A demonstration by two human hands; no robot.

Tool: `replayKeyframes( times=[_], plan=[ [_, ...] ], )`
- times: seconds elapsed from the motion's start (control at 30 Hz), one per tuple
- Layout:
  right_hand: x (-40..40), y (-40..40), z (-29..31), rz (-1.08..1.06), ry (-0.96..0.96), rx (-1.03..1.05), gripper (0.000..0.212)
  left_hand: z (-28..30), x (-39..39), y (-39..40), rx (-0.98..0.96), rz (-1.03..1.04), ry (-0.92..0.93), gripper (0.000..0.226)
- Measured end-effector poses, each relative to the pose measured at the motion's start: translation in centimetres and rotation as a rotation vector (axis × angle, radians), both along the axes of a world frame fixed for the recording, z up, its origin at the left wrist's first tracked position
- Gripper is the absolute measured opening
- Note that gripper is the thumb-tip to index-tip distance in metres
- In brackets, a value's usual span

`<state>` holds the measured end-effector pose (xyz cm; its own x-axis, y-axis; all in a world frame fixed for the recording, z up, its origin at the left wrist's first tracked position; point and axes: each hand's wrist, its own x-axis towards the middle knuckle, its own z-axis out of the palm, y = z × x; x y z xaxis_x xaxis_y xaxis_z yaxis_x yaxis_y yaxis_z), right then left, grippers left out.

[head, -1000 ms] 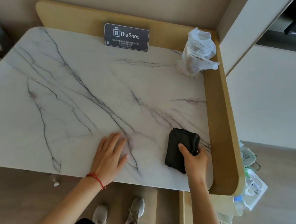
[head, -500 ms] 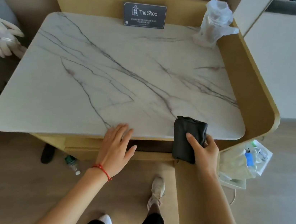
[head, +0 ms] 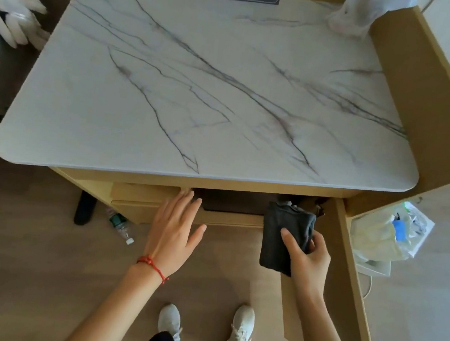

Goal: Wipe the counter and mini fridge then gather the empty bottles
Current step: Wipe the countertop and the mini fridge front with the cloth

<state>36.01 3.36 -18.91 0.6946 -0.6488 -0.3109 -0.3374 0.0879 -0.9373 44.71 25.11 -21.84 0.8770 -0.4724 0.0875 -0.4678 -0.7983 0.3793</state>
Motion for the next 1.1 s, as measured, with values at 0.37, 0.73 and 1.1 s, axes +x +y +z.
replayKeyframes(
  times=[0.37, 0.73, 1.1],
  plan=[
    [1.7, -3.5, -17.5, 0.036, -0.034, -0.055, 0.034, -15.3, 2.1, -1.9, -0.046, 0.036, -0.120, 0.057],
    [7.2, -4.4, -35.9, 0.122, -0.200, -0.249, 0.041, -32.3, 7.2, -2.7, -0.155, -0.079, -0.386, 0.045],
    [13.6, -5.7, -45.8, 0.046, -0.589, -0.446, 0.041, -39.6, 11.9, -6.4, -0.126, -0.207, -0.831, 0.040]
  ],
)
